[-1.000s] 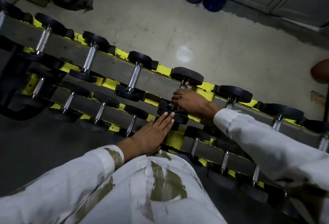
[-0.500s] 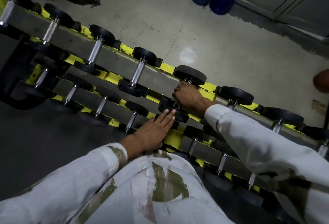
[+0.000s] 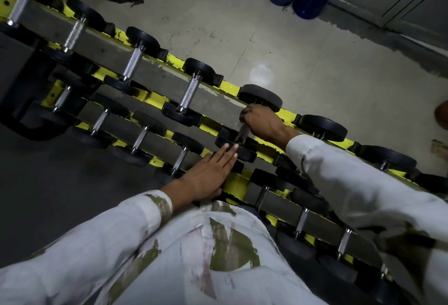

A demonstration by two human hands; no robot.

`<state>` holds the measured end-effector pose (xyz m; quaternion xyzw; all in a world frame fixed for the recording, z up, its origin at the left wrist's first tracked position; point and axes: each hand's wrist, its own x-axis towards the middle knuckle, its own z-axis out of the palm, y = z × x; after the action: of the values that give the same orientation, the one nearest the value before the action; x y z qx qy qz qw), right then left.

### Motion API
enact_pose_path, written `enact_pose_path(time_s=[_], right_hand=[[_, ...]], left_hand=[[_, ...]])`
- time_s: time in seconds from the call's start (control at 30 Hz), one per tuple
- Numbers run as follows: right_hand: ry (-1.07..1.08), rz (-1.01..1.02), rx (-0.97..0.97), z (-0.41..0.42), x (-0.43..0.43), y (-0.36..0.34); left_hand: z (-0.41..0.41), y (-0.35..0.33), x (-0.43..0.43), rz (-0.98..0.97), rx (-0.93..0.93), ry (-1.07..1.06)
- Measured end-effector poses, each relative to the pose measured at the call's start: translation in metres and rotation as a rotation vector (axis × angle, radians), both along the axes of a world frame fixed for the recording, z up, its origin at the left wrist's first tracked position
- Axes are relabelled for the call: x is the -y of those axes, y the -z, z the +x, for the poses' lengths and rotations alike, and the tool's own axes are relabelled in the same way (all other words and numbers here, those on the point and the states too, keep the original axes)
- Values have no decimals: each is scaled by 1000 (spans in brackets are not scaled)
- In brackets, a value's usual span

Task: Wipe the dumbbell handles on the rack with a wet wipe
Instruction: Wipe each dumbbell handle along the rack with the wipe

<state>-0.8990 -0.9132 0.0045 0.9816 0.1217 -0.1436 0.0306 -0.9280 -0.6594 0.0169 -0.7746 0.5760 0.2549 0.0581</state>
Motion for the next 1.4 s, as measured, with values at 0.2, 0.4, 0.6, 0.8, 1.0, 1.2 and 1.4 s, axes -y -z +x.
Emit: enact_pose_path(time_s=[0.2,0.4,0.6,0.8,1.0,1.2,1.4], right_hand=[[-179,71,1,-19,-11,3],[-97,69,89,-28,-12,12],[422,600,110,-63,-24,28],[1303,1051,92,-73,-42,60],[1574,1439,102,-54,-47,67],[1547,1617,-23,-44,-23,71],[1819,1568,136,-33,-34,83]], left_hand=[[5,5,-5,-128,-43,-58],[8,5,3,-144,-14,-50],[9,6,5,-130,-25,-64],[8,4,8,-101,-40,-71],[12,2,8,-94,-42,-57],[7,-2,11,-96,-35,-71],[3,-6,13,-91,-46,-94]])
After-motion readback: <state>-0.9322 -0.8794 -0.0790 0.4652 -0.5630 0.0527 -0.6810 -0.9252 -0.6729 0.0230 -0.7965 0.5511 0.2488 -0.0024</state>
